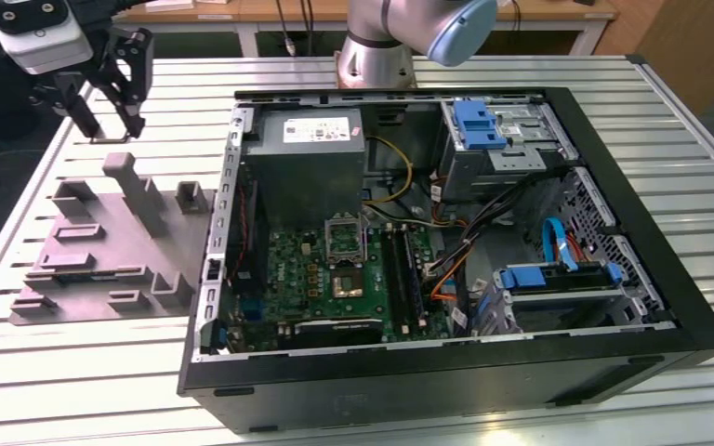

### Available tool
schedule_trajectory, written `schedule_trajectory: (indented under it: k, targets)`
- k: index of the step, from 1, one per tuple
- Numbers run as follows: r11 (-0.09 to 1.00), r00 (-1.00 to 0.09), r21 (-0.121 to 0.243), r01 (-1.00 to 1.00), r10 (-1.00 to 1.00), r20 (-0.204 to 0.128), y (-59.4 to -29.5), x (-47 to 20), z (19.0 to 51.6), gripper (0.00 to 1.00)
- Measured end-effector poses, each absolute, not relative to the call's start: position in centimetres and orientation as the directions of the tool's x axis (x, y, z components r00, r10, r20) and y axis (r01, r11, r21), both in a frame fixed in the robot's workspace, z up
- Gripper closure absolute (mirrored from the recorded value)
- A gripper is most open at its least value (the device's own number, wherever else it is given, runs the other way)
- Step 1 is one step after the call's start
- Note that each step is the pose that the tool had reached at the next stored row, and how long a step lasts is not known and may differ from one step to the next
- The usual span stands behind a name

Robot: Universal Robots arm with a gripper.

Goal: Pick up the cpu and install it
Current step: 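Pick up the cpu and move it towards the insertion slot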

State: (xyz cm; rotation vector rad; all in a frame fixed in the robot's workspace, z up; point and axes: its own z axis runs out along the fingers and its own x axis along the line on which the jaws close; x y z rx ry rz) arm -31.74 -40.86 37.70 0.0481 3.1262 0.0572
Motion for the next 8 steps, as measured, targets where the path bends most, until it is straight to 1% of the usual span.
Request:
schedule_trajectory:
  k: [8]
  targets:
    - [0.999, -0.999, 0.037, 0.03, 0.031, -0.014, -40.86, -31.39, 37.7, 0.53]
